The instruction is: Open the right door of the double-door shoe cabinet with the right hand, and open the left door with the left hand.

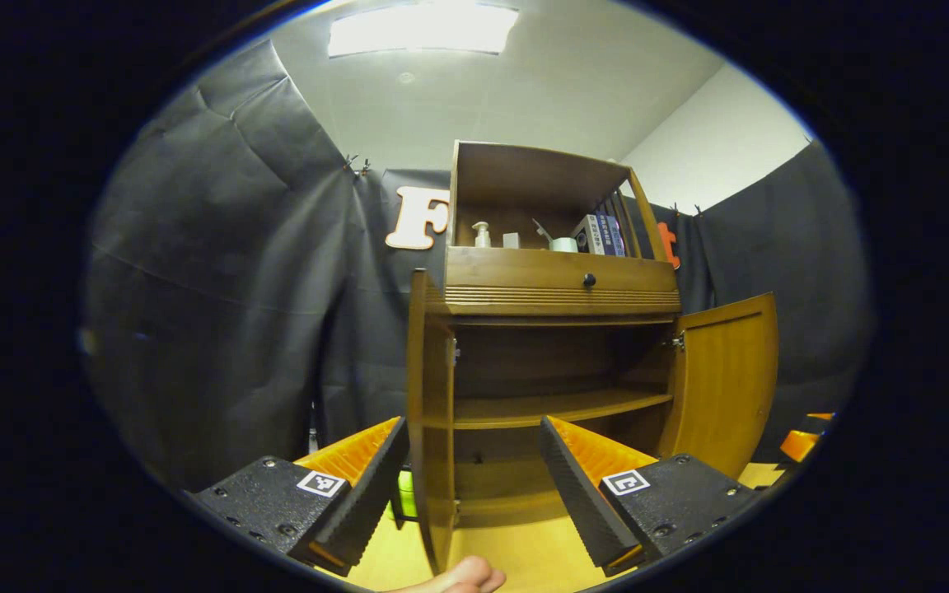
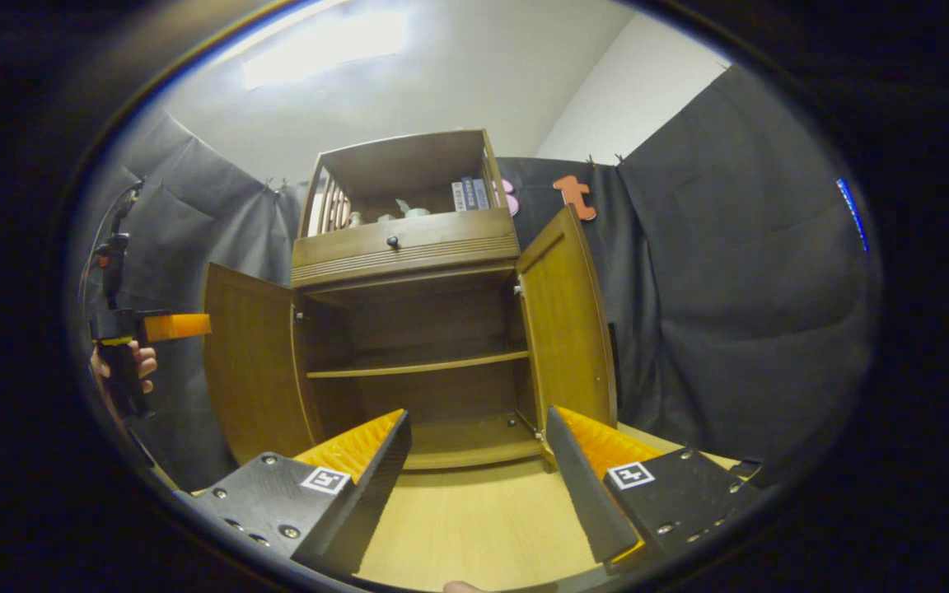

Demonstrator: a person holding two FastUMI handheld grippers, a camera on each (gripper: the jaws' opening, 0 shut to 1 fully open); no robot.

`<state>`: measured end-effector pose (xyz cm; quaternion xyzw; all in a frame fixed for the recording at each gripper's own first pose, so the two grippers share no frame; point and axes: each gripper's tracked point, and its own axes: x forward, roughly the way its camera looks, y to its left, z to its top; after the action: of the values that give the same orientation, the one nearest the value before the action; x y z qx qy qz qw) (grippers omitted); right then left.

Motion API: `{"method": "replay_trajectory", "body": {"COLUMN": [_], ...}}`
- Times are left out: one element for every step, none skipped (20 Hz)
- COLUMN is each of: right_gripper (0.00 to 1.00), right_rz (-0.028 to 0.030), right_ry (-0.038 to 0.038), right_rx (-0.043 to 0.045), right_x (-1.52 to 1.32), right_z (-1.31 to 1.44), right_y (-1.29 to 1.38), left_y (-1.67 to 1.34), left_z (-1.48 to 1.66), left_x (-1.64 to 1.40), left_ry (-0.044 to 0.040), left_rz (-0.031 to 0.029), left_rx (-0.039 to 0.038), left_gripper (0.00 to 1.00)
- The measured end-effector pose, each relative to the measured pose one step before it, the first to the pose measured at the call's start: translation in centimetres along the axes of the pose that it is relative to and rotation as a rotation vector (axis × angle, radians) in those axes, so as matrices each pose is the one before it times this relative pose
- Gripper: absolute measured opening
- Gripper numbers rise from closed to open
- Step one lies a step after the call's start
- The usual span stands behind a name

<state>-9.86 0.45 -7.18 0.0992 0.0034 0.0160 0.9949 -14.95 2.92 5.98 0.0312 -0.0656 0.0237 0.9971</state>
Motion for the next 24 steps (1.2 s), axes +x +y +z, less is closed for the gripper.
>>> {"method": "replay_trajectory", "body": {"right_gripper": [0.98, 0.98, 0.98, 0.98, 0.98, 0.98, 0.98, 0.98, 0.98, 0.98, 0.98, 0.98, 0.98, 0.98, 0.98, 0.98, 0.98, 0.94, 0.94, 0.98, 0.98, 0.98, 0.98, 0.98], "right_rz": [-0.009, -0.00668, -0.00263, -0.00236, 0.00172, -0.0014, -0.00314, -0.00574, -0.01021, -0.01041, -0.00619, -0.00139, 0.00198, 0.00268, 0.00225, 0.00004, -0.00753, -0.01068, -0.01214, -0.01732, -0.01533, -0.01424, -0.01408, -0.01048], "right_ry": [-0.00345, -0.00549, -0.00355, -0.00035, -0.00355, -0.00389, -0.00634, -0.00549, -0.00123, 0.00135, -0.00152, 0.00164, -0.00034, -0.00266, -0.00188, -0.00243, -0.00061, 0.00406, 0.00744, 0.00907, 0.006, 0.008, 0.01092, 0.01083], "right_rx": [-0.00782, -0.00581, -0.00481, -0.00348, -0.00339, -0.00247, -0.0037, -0.00193, -0.00325, -0.00707, -0.00861, -0.00874, -0.0082, -0.00433, -0.00237, -0.00018, 0.00236, 0.00129, -0.00109, -0.00272, -0.00547, -0.00678, -0.00381, 0.00265], "right_x": [0.21, 0.331, 0.407, 0.425, 0.377, 0.48, 0.461, 0.394, 0.488, 0.443, 0.46, 0.256, 0.3, 0.284, 0.214, 0.215, 0.203, 0.287, 0.283, 0.311, 0.35, 0.309, 0.41, 0.377], "right_z": [0.27, 0.39, 0.31, 0.273, 0.295, 0.321, 0.361, 0.308, 0.134, 0.184, 0.115, 0.055, -0.007, 0.047, -0.091, 0.038, -0.213, -0.206, -0.482, -0.36, -0.369, -0.397, -0.618, -0.6], "right_y": [-0.307, -0.226, -0.124, -0.106, -0.006, -0.053, -0.205, -0.149, -0.316, -0.277, -0.131, -0.15, -0.037, -0.134, -0.301, -0.305, -0.582, -0.618, -0.667, -0.805, -0.7, -0.707, -0.723, -0.516], "left_y": [-0.93, -0.925, -1.018, -0.944, -1.186, -1.407, -1.485, -1.563, -1.678, -1.51, -1.65, -1.294, -1.106, -1.222, -1.284, -1.245, -1.18, -1.135, -0.865, -0.774, -0.75, -0.693, -0.609, -0.226], "left_z": [-0.22, -0.311, -0.397, -0.393, -0.288, -0.228, -0.261, -0.332, -0.287, -0.359, -0.31, -0.324, -0.425, -0.652, -0.439, -0.285, -0.196, -0.227, -0.185, -0.283, -0.427, -0.492, -0.57, -0.927], "left_x": [0.49, 0.605, 0.478, 0.557, 0.52, 0.655, 0.702, 0.586, 0.558, 0.49, 0.525, 0.471, 0.413, 0.454, 0.559, 0.538, 0.532, 0.521, 0.445, 0.476, 0.377, 0.451, 0.496, 0.446], "left_ry": [0.00228, 0.00392, 0.00625, 0.00287, 0.00051, 0.00199, 0.00053, 0.00316, 0.00275, 0.00309, 0.00099, 0.00057, 0.0025, 0.00066, 0.00392, 0.00185, 0.00205, 0.00426, 0.00313, 0.00111, 0.00357, -0.00038, 0.01354, 0.01265], "left_rz": [-0.01037, -0.01116, -0.00854, -0.0048, -0.00804, -0.0101, -0.01527, -0.02011, -0.01917, -0.01995, -0.02086, -0.01246, -0.00699, -0.0079, -0.00948, -0.01291, -0.01556, -0.01387, -0.00814, -0.01098, -0.00729, -0.0133, -0.00988, -0.00564], "left_rx": [-0.00925, -0.00685, -0.00682, -0.00345, 0.00117, 0.00482, 0.00215, 0.00025, 0.00094, -0.00449, -0.00635, -0.00377, 0.00043, 0.00124, 0.00479, 0.00416, 0.00075, -0.00028, -0.00222, -0.00457, -0.00505, 0.00306, 0.01179, 0.0107], "left_gripper": [0.96, 0.96, 0.94, 0.94, 0.96, 0.94, 0.96, 0.96, 0.94, 0.94, 0.94, 0.96, 0.96, 0.94, 0.96, 0.94, 0.94, 0.96, 0.94, 0.95, 0.94, 0.94, 0.95, 0.95]}}
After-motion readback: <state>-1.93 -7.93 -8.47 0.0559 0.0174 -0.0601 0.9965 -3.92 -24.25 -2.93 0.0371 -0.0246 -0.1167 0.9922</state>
